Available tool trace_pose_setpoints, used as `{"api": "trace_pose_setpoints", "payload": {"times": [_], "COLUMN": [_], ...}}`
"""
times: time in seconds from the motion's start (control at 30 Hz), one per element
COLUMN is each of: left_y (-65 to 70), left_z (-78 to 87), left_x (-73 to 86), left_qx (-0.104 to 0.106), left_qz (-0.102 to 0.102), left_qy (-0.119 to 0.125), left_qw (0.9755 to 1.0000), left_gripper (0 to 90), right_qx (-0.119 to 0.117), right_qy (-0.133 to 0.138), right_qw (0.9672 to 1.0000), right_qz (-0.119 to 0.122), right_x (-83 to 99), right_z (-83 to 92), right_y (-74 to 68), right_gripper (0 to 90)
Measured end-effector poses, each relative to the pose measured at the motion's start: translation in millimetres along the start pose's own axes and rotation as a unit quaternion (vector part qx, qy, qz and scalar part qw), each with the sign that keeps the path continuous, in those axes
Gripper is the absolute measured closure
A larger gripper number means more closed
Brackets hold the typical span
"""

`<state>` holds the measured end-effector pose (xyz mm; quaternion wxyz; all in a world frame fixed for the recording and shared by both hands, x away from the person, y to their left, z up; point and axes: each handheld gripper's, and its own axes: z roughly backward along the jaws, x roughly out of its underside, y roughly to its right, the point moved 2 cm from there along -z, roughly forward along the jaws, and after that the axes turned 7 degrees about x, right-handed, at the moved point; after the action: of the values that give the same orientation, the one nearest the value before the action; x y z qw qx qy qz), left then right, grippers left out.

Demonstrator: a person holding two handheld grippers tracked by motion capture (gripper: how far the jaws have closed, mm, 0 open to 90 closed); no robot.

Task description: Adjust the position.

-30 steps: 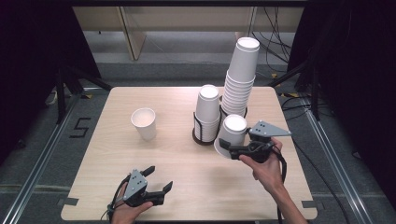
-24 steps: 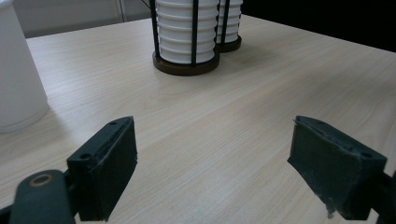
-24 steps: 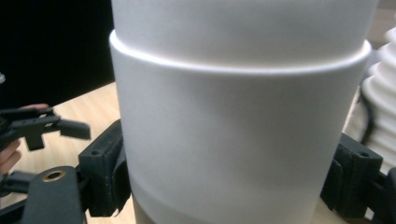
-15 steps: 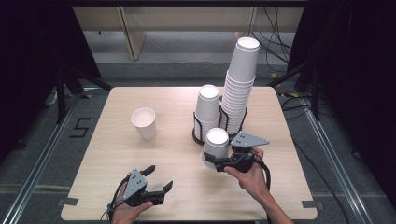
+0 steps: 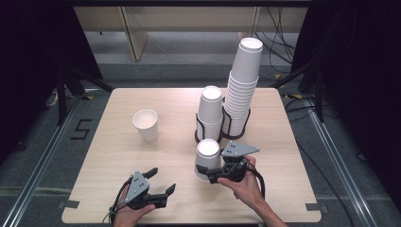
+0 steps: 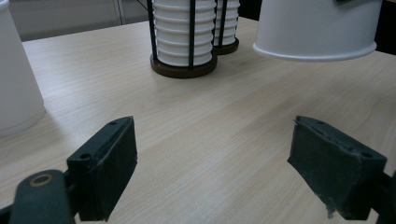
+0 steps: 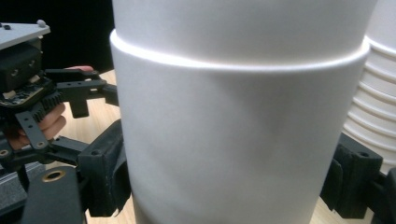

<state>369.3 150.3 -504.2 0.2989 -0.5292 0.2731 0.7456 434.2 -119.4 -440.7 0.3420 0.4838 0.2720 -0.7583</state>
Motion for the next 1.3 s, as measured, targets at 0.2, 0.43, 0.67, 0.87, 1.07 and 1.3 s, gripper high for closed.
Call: {"api": "trace_pose_setpoints", "payload": {"times": [0.2, 0.43, 0.67, 0.87, 1.07, 1.3], "left_y": [3.9, 14.8, 21.6, 26.5, 29.6, 31.6], "left_z": [-1.8, -14.3, -21.6, -24.3, -31.6, -37.0], "left_x": [-1.7, -3.4, -5.3, -6.3, -5.4, -4.8], "left_qx": [0.011, 0.047, 0.072, 0.096, 0.101, 0.099], "left_qz": [0.01, 0.01, 0.012, 0.019, 0.019, 0.018], "left_qy": [0.014, 0.03, 0.043, 0.042, 0.043, 0.041], "left_qw": [0.9998, 0.9984, 0.9964, 0.9943, 0.9938, 0.9941], "left_gripper": [14.4, 14.4, 14.4, 14.4, 13.6, 6.6], "right_qx": [-0.017, -0.024, -0.037, -0.046, -0.056, -0.054], "right_qy": [-0.006, -0.005, -0.01, -0.003, -0.007, -0.012], "right_qw": [0.9998, 0.9997, 0.9992, 0.9987, 0.9982, 0.9982], "right_qz": [-0.006, 0.001, 0.009, 0.02, 0.022, 0.024], "right_x": [-0.7, -2.3, -0.5, 2.1, 5.0, 5.6], "right_z": [-4.0, -11.4, -16.2, -23.5, -29.9, -30.5], "right_y": [-8.2, -17.2, -25.8, -33.0, -39.8, -43.9], "right_gripper": [18.8, 18.8, 19.0, 19.1, 19.3, 19.4]}}
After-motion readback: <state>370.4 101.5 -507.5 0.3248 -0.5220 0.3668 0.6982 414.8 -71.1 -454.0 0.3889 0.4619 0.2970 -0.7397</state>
